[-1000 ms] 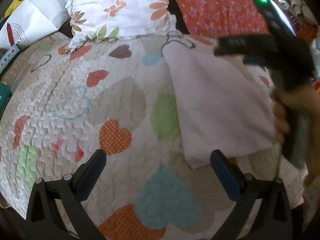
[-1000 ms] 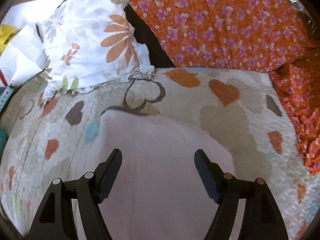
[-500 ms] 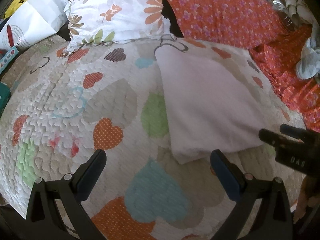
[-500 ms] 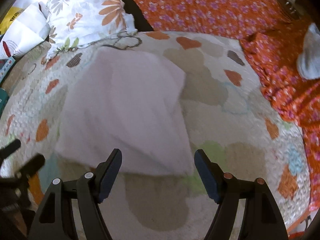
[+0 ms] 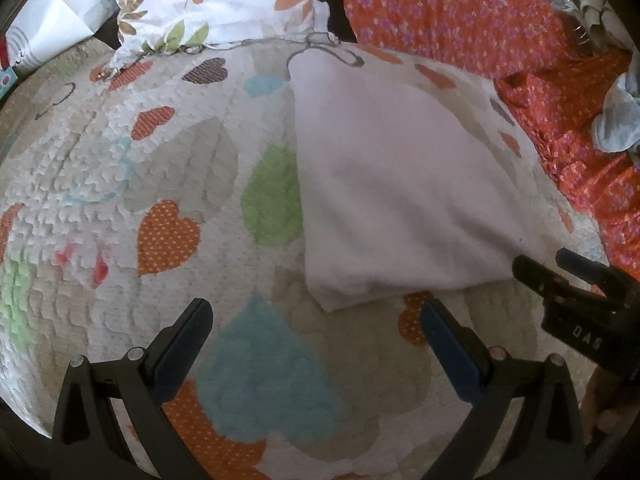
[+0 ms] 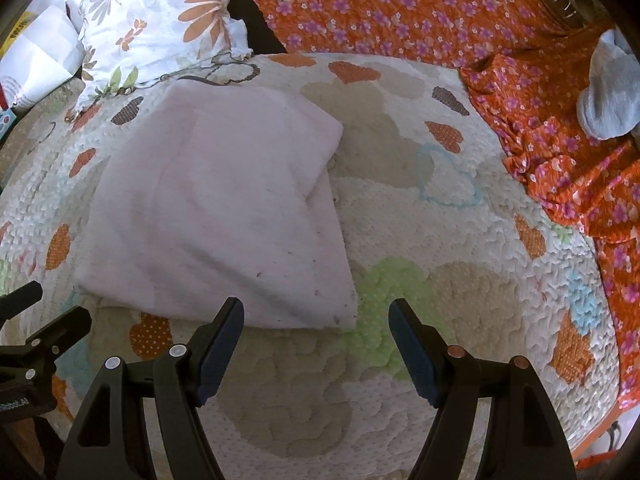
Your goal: Fold small clothes
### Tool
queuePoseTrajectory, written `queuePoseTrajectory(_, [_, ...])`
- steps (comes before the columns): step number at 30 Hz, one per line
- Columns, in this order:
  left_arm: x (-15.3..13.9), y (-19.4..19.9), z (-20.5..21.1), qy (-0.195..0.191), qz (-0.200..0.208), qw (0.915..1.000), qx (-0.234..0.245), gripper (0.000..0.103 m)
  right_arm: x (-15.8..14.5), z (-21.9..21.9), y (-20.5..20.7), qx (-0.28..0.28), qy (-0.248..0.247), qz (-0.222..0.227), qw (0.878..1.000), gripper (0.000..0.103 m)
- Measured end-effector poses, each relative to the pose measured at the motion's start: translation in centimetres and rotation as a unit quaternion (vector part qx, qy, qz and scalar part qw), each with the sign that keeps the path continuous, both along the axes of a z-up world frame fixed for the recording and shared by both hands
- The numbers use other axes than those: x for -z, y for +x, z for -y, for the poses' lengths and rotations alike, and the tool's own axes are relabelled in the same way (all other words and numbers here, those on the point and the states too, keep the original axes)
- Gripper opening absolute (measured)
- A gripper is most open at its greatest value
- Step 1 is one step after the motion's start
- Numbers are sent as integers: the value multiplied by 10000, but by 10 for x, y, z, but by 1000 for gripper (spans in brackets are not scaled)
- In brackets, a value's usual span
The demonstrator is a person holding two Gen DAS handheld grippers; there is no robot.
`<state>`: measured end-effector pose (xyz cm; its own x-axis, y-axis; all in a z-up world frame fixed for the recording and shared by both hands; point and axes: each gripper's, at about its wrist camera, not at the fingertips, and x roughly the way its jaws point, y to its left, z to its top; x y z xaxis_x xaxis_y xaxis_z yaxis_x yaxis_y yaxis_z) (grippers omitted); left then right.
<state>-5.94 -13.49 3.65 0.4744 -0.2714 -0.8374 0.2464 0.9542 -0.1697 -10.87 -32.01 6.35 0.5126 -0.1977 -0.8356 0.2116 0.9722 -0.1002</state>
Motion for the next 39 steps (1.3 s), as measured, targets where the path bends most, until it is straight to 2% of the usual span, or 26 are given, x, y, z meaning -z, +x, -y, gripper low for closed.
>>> queuePoseTrajectory(19, [0,1,10,-16,8,10000,31,103,2,5,1,-15,-48,-23,10000,79])
queuePoseTrajectory(28, [-9,-2,5,159,367,9992,-5,103,3,-5,1,-86,-91,27,9999,79])
queuePoseTrajectory(39, [2,6,-2,303,124,9994,-145,103,10,-11,5,-181,-113,-75,9997,80])
